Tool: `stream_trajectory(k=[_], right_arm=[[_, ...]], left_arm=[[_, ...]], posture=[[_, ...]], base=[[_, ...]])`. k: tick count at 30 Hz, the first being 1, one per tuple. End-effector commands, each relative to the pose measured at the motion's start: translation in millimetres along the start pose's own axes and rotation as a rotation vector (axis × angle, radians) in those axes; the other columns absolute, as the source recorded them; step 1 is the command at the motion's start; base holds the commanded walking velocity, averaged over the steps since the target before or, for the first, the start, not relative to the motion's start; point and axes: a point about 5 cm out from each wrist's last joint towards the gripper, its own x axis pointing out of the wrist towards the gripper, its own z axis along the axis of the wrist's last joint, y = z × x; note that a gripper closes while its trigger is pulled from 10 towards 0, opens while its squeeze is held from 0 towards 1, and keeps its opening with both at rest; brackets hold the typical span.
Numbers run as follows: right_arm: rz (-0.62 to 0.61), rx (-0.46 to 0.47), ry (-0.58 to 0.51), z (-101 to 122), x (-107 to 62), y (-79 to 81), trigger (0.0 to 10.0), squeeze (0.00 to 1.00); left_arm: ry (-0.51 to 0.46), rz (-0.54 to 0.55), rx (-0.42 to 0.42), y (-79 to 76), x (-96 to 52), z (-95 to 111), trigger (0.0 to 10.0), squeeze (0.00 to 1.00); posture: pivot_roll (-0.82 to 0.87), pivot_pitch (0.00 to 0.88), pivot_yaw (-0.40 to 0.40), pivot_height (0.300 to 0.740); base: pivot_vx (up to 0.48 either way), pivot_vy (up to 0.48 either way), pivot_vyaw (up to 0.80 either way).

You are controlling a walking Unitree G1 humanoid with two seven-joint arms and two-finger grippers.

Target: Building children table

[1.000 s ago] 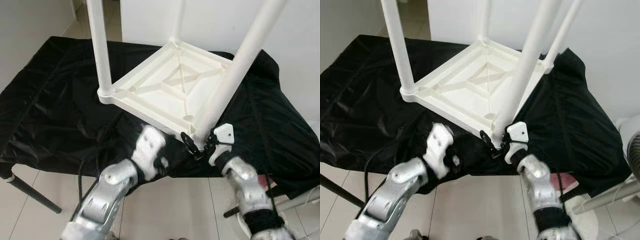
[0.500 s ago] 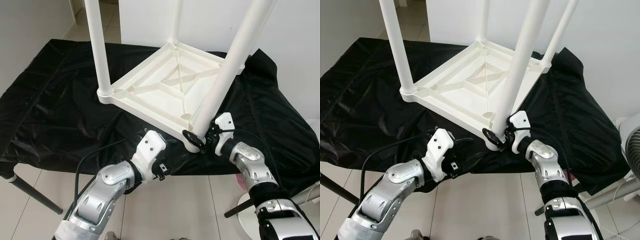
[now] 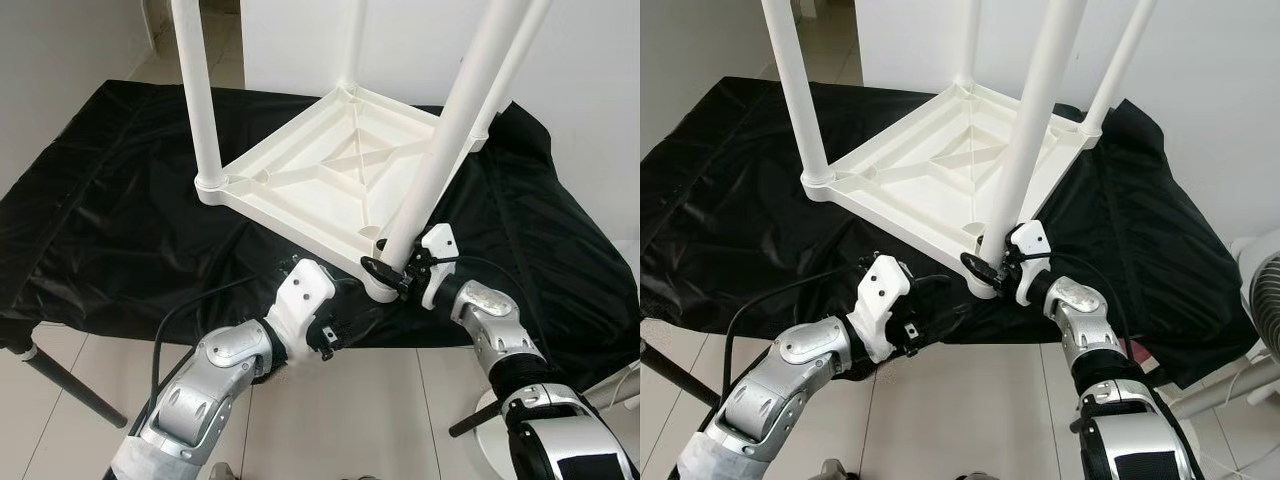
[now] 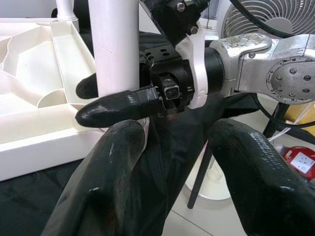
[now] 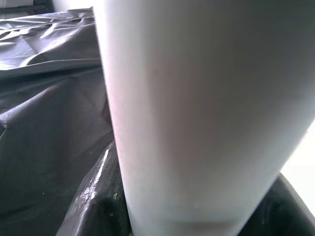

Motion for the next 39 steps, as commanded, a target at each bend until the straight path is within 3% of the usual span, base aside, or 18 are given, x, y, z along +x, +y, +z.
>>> stream_trajectory(k=[1,9,10,20,21,25,27,29,32,34,35,39], right_arm=[[-0.015,-0.033,-0.019,7,-3.1,-7.4,0.0,0.00],[-0.012,-0.016,-0.025,0,-10.8,-1.7,0.0,0.00],[-0.052,0.007,-0.043,-3,-14.2,0.5,10.0,0.00],[-0.221,0.008,-0.091,1,-17.9,5.1,10.0,0.00],[-0.295,0.003,-0.084,0,-18.9,7.8,10.0,0.00],[-0.390,0.020,-0.078,-2,-18.9,17.9,10.0,0.00],[-0.484,0.045,-0.052,-7,-18.2,29.9,10.0,0.00],[-0.506,0.047,-0.047,-8,-18.3,31.4,10.0,0.00],[-0.686,0.094,-0.021,-15,-19.2,37.7,10.0,0.00],[-0.686,0.094,-0.021,-15,-19.2,37.7,10.0,0.00],[-0.752,0.104,-0.010,-16,-20.9,38.7,10.0,0.00],[-0.873,0.085,0.014,-16,-26.0,40.9,10.0,0.00]], left_arm=[[-0.006,-0.052,0.007,-3.6,5.1,1,10.0,0.00],[-0.015,-0.058,0.003,-5.0,9.5,0,10.0,0.00],[-0.016,-0.062,0.002,-5.1,10.2,0,10.0,0.00],[-0.016,-0.063,0.004,-4.0,11.8,-1,10.0,0.00],[-0.016,-0.064,0.004,-3.8,11.9,-1,10.0,0.00],[-0.015,-0.063,0.009,-2.4,12.0,-1,10.0,0.00],[-0.016,-0.061,0.012,-0.2,12.0,-2,10.0,0.00],[-0.015,-0.061,0.014,0.2,12.0,-2,10.0,0.00],[-0.018,-0.050,0.018,2.6,11.8,-1,10.0,0.00],[-0.018,-0.050,0.018,2.6,11.8,-1,10.0,0.00],[-0.020,-0.042,0.017,3.3,11.5,-1,10.0,0.00],[-0.028,-0.026,0.010,4.0,10.9,0,10.0,0.00]], posture=[[0.03,0.042,-0.076,0.740],[0.01,0.037,-0.079,0.740],[0.00,0.036,-0.078,0.740],[-0.01,0.027,-0.076,0.740],[-0.01,0.024,-0.072,0.740],[-0.01,0.018,-0.068,0.740],[-0.01,0.014,-0.070,0.740],[-0.01,0.014,-0.070,0.740],[-0.01,0.009,-0.071,0.740],[-0.01,0.009,-0.071,0.740],[-0.01,0.006,-0.071,0.740],[0.00,0.005,-0.074,0.740]], base=[[0.000,0.000,0.00],[0.000,0.000,0.00],[0.000,0.000,0.00],[0.000,0.000,0.00],[0.000,0.000,0.00],[0.000,0.000,0.00],[0.000,0.000,0.00],[0.000,0.000,0.00],[0.000,0.000,0.00],[0.000,0.000,0.00],[0.000,0.000,0.00],[0.000,0.000,0.00]])
